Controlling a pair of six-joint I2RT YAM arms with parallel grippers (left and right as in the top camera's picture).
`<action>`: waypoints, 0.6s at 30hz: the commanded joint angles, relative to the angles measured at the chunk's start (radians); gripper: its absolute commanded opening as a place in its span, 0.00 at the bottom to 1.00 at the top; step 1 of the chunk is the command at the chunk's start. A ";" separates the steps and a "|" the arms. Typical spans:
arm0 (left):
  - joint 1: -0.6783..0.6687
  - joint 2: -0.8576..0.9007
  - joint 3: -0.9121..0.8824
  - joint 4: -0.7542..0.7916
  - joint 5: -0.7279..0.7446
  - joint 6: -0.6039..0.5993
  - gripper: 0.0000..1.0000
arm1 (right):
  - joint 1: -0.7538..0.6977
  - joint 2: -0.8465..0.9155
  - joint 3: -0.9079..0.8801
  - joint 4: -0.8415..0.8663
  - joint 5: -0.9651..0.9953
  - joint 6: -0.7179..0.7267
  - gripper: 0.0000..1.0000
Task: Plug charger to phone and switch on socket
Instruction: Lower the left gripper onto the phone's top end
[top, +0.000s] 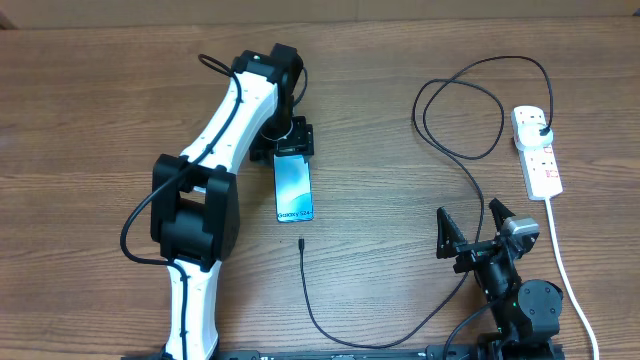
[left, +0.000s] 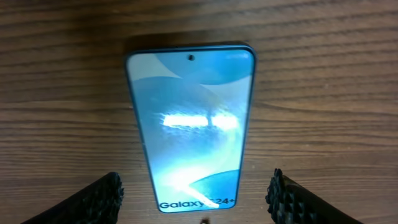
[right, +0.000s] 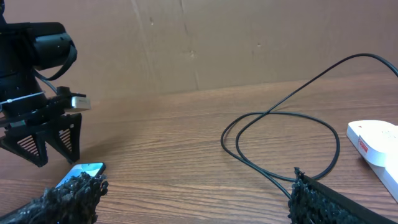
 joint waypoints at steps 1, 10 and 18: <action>-0.024 0.011 0.009 -0.001 -0.049 -0.058 0.81 | 0.002 -0.010 -0.002 0.003 0.002 0.006 1.00; -0.029 0.011 -0.071 0.022 -0.085 -0.107 1.00 | 0.002 -0.010 -0.002 0.003 0.002 0.006 1.00; -0.031 0.011 -0.201 0.134 -0.077 -0.108 1.00 | 0.002 -0.010 -0.002 0.003 0.002 0.006 1.00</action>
